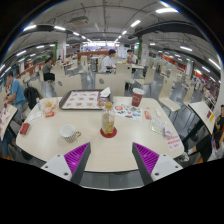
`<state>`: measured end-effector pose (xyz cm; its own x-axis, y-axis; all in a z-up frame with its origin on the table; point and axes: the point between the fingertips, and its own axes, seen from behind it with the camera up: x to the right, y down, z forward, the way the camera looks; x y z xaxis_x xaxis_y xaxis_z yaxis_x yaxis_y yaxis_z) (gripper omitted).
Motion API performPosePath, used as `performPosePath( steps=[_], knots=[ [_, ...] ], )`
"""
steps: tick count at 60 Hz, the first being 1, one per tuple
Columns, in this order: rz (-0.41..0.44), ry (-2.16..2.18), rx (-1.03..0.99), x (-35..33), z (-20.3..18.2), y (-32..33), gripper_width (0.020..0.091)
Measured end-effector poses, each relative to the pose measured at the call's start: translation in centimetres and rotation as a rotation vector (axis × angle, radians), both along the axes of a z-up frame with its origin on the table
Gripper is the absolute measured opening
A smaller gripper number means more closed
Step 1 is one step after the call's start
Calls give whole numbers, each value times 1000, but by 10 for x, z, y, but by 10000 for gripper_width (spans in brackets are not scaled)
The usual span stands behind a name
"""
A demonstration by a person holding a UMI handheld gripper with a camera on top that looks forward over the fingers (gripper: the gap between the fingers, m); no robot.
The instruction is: Pour water
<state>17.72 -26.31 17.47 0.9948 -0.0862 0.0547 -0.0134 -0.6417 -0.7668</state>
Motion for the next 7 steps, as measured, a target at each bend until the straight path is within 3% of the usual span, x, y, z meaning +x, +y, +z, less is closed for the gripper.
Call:
performPosePath(
  steps=[7],
  knots=[
    [1, 11, 0, 2, 3, 2, 850]
  ],
)
